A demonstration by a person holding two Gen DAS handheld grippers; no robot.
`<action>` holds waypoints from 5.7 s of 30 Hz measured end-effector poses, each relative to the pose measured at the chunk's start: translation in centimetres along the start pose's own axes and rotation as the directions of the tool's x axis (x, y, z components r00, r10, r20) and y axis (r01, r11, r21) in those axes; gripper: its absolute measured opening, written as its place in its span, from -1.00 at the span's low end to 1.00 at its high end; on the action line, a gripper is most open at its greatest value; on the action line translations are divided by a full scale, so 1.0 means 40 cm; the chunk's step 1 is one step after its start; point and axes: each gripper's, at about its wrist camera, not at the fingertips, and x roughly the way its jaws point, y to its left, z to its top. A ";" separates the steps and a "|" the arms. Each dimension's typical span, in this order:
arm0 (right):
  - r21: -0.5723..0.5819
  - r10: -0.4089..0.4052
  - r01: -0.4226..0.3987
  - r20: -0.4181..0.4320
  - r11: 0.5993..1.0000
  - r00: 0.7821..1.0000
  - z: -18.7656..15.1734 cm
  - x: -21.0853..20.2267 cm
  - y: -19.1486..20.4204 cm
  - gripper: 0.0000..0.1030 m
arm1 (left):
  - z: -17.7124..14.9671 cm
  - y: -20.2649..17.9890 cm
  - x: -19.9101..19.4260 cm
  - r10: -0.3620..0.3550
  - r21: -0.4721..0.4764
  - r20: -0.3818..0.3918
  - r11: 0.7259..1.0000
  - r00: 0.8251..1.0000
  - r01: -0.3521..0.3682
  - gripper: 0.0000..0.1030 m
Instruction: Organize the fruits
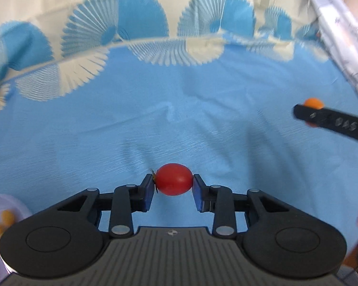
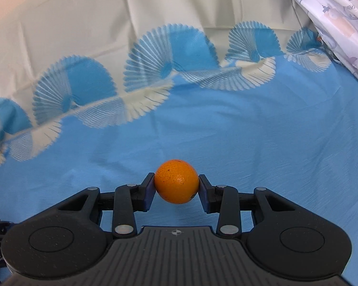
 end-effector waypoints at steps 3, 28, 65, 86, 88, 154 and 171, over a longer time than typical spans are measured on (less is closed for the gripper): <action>-0.014 0.062 -0.062 0.023 0.998 0.998 -0.024 -0.105 0.073 -0.23 | -0.045 0.041 -0.153 0.012 -0.033 0.014 0.999 1.000 -0.012 -0.26; -0.361 0.403 -0.434 -0.159 0.826 0.901 -0.387 -0.773 0.595 -0.23 | -0.526 0.371 -0.840 0.206 -0.339 0.121 0.928 0.971 -0.155 -0.26; -0.447 0.335 -0.397 -0.214 0.802 0.918 -0.378 -0.655 0.686 -0.23 | -0.473 0.515 -0.752 0.200 -0.419 0.094 0.897 0.975 -0.143 -0.26; -0.500 0.275 -0.402 -0.310 0.767 0.910 -0.364 -0.265 0.818 -0.23 | -0.297 0.628 -0.350 0.152 -0.399 -0.061 0.903 0.987 -0.163 -0.26; -0.508 0.270 -0.403 -0.317 0.761 0.909 -0.365 -0.234 0.826 -0.23 | -0.291 0.635 -0.326 0.151 -0.395 -0.070 0.903 0.986 -0.167 -0.26; -0.480 0.188 -0.225 -0.124 0.848 0.974 -0.398 -0.618 0.704 0.99 | -0.467 0.442 -0.692 0.406 -0.312 -0.049 0.862 0.913 -0.400 0.99; -0.477 0.185 -0.224 -0.128 0.850 0.974 -0.404 -0.616 0.711 0.99 | -0.467 0.444 -0.682 0.410 -0.312 -0.069 0.857 0.910 -0.410 0.99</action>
